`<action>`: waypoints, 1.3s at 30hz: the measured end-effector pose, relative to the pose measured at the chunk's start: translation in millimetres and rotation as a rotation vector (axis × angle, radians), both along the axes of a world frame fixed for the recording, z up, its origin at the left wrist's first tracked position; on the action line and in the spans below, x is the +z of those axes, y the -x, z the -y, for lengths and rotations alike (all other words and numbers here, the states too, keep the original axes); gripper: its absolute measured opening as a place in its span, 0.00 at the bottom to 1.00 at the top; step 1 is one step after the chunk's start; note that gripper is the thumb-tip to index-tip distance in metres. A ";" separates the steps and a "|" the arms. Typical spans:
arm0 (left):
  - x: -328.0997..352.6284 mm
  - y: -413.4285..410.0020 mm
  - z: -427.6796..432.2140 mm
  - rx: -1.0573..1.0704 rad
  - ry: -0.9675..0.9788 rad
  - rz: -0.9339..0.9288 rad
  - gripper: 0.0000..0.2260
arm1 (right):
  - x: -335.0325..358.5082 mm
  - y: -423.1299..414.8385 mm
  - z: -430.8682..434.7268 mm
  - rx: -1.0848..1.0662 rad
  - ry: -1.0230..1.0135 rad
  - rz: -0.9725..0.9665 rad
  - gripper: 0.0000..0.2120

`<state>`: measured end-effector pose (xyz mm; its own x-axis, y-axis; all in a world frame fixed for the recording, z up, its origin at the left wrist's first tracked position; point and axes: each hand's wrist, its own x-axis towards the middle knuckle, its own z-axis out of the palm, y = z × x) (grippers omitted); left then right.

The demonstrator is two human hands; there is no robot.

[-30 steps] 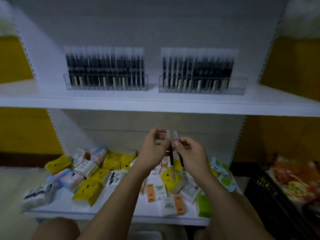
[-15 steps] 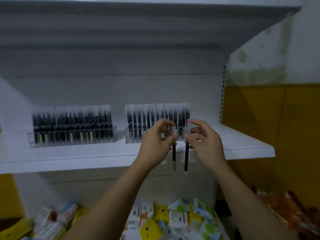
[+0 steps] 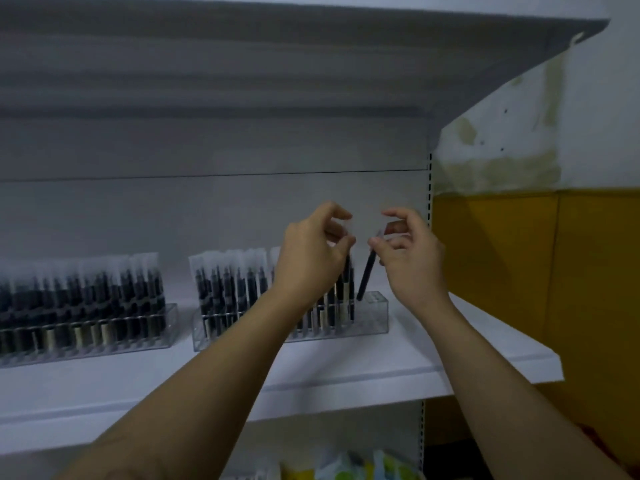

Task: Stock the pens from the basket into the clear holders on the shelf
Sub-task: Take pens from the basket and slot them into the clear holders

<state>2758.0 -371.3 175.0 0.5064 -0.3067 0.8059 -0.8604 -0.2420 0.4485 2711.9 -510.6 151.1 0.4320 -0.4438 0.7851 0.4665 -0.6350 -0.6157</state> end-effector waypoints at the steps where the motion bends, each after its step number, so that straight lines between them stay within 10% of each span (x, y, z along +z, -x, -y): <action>1: 1.3 -5.5 3.4 0.010 -0.010 0.010 0.09 | 1.3 -7.1 3.5 0.000 -0.001 0.000 0.16; 11: 3.5 -33.8 11.9 0.093 -0.063 -0.027 0.09 | -8.2 -41.5 23.7 0.055 -0.020 -0.091 0.16; 23: -4.4 -46.0 24.3 0.373 -0.511 -0.018 0.12 | -12.7 -12.5 22.4 0.043 0.491 -0.674 0.34; 32: -24.0 -25.4 3.9 0.361 -0.503 0.204 0.24 | -20.6 11.0 6.8 -0.082 0.607 -0.719 0.48; 39: -46.8 11.9 -45.2 0.359 -0.482 0.230 0.25 | -21.3 45.1 -28.6 -0.126 0.618 -0.676 0.39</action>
